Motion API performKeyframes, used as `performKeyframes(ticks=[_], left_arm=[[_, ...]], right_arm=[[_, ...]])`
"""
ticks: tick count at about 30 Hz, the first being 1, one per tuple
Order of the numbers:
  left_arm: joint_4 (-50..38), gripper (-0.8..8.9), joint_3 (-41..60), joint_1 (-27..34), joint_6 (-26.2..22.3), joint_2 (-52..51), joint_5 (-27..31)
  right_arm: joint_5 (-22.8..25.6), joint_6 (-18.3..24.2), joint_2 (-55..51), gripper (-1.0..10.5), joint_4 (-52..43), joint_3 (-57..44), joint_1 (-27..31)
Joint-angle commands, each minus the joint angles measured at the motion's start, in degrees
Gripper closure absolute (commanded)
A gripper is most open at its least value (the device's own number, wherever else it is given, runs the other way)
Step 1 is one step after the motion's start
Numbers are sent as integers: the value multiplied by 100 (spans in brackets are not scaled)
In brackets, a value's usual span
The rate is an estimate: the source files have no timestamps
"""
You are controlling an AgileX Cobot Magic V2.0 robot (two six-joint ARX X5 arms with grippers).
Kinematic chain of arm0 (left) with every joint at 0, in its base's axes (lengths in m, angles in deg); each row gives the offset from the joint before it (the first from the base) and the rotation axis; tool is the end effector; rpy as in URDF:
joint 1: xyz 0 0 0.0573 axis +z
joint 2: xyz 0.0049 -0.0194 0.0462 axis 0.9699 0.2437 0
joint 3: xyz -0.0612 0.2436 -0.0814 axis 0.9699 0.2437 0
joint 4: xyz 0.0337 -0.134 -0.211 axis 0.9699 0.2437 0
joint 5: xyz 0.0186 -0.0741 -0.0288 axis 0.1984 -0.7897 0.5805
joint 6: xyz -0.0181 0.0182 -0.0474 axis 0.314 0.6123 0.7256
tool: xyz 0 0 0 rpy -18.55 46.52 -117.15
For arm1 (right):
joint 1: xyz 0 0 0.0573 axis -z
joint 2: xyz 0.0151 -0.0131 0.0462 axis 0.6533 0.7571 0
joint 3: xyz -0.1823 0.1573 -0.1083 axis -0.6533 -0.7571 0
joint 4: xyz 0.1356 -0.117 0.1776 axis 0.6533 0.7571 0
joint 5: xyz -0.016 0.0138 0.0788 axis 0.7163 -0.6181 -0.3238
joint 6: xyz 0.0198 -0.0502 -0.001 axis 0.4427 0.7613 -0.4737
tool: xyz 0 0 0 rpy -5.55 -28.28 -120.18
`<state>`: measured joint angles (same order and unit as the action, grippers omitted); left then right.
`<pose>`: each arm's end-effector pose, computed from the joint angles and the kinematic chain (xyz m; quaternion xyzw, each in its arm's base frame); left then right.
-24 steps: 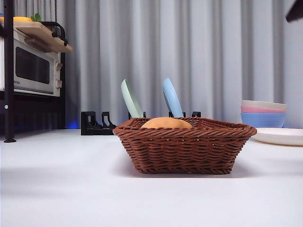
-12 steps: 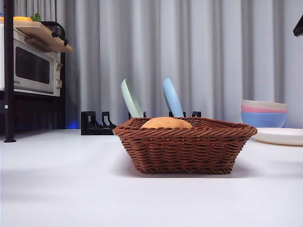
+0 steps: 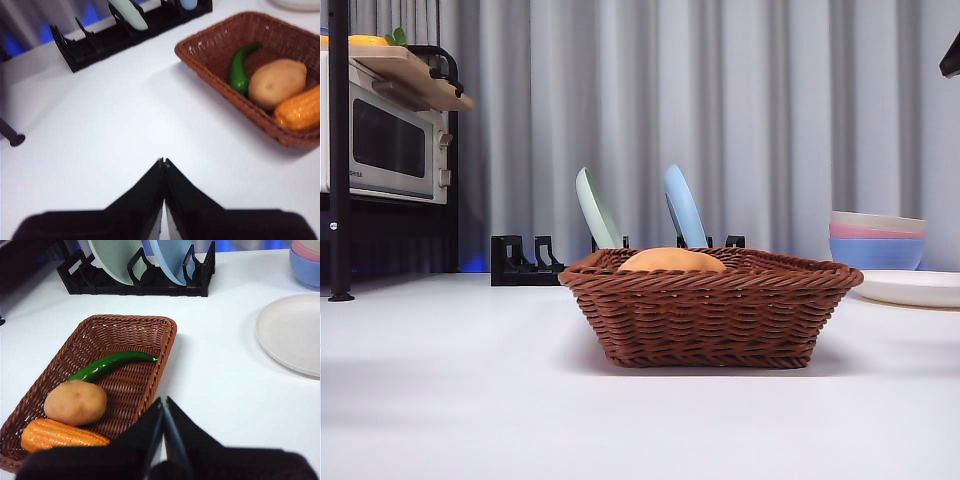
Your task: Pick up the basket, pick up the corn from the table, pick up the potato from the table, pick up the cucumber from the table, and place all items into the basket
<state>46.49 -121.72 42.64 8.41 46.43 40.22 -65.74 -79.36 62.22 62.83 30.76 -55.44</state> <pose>0.0986 -0.0567 0.2678 0.1339 0.1961 -0.1791 0.9548 0.1407 0.0398 0.2860 0.0298 0.2083 0.1642 0.9637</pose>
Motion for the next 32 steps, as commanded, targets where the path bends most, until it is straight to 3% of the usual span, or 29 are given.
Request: performKeyframes(ticks=[1, 6, 13, 17, 24, 32], left_arm=[[-2, 816, 26, 179, -87, -328, -35], [-785, 816, 463, 997, -7, -1029, -748], [-2249, 816, 1926, 2385, -2, -1950, -1497], [-2404, 816, 2557, 2920, 0, -2291, -1528], [-2400, 816, 3084, 3348, 127, -2680, -1515], [-2022, 816, 3305, 3416, 251, -2837, -1513]], right_arm=[[17, -57, -9, 945, -28, -31, -4], [20, -57, -9, 945, -31, -31, -4], [20, -57, -9, 945, -28, -31, -4], [20, -57, -7, 945, -28, -31, -4], [20, -57, -9, 945, -28, -31, -4], [17, -57, -9, 945, -28, -31, -4]])
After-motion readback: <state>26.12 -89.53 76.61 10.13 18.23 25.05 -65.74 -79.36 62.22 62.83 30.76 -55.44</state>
